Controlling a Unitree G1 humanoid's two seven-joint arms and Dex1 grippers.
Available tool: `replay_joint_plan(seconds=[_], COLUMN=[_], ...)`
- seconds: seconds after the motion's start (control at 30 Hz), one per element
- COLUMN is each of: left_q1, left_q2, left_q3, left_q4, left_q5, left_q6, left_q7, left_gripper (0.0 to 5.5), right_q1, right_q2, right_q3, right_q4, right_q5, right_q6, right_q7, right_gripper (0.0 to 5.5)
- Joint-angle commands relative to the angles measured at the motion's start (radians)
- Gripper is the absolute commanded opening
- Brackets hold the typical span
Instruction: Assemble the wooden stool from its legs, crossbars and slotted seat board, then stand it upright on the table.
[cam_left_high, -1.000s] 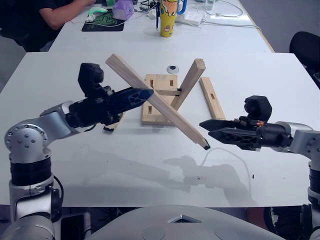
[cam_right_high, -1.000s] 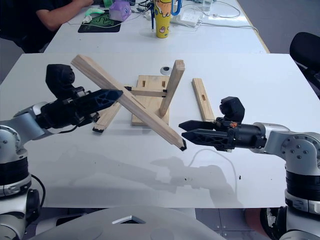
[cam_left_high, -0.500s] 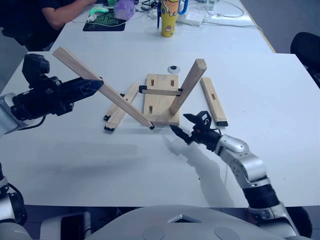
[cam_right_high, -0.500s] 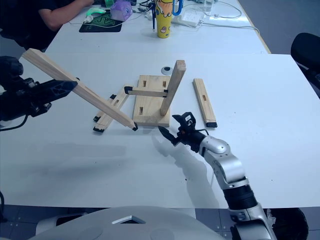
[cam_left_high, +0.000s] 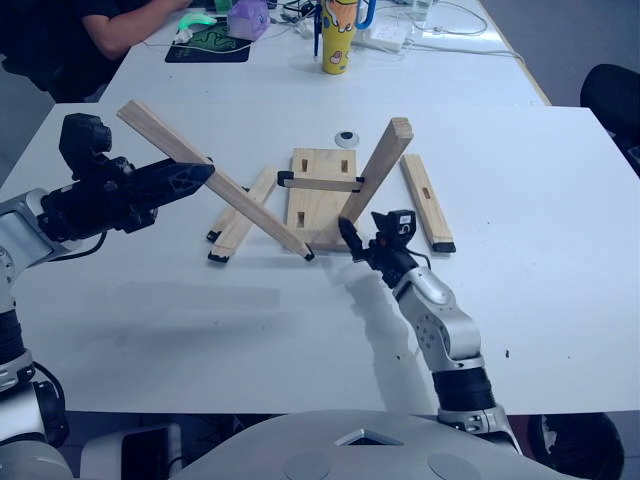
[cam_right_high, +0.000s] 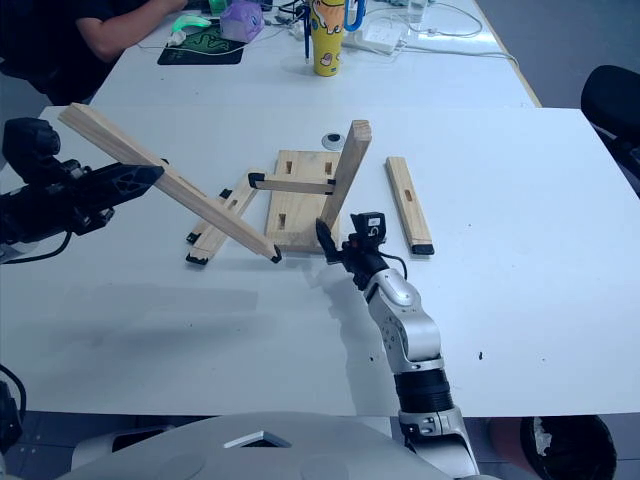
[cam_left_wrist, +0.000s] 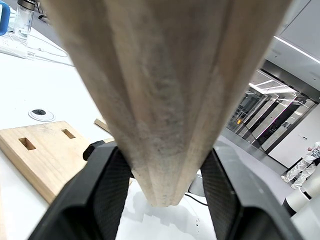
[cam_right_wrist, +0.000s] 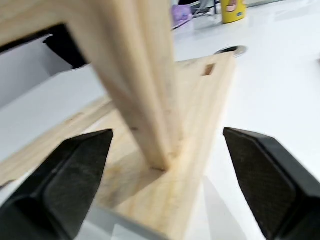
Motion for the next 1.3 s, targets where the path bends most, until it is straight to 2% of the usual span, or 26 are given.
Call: replay_joint_plan(seconds=[0.03, 0.3, 0.5, 0.63, 0.8, 0.9, 1.07, 1.3], left_q1=[-0.021, -0.009, 0.017, 0.046, 0.081, 0.111, 0.116, 0.093], left_q2=[-0.013, -0.034, -0.057, -0.079, -0.136, -0.173, -0.217, -0.234], left_q3=[-0.009, -0.005, 0.009, 0.001, -0.026, -0.069, -0.137, -0.217], left_q4=[-0.014, -0.023, -0.052, -0.088, -0.180, -0.280, -0.327, -0.241], left_q5=[0.015, 0.024, 0.034, 0.094, 0.193, 0.270, 0.387, 0.494], left_q6=[0.005, 0.002, -0.018, -0.061, -0.155, -0.225, -0.325, -0.417], left_q7=[-0.003, 0.004, 0.030, 0.066, 0.119, 0.160, 0.191, 0.133], left_gripper=[2.04, 2.04, 2.04, 2.04, 2.04, 2.04, 2.04, 2.04], right_q1=[-0.017, -0.053, -0.075, -0.086, -0.118, -0.137, -0.116, -0.102], right_q2=[0.049, 0.079, 0.035, -0.029, -0.135, -0.157, -0.144, -0.126], right_q3=[-0.012, -0.033, -0.002, 0.001, -0.041, -0.046, -0.040, -0.036], right_q4=[0.009, 0.030, 0.021, 0.021, -0.001, -0.004, -0.027, -0.011], right_q5=[0.000, 0.012, -0.040, -0.064, -0.033, -0.031, -0.029, -0.029], right_q6=[0.016, 0.039, 0.073, 0.090, 0.166, 0.194, 0.225, 0.230], right_q7=[-0.040, -0.035, -0.022, 0.023, 0.111, 0.129, 0.118, 0.116], right_gripper=[3.60, 2.37, 1.45, 1.08, 1.07, 1.07, 1.07, 1.07])
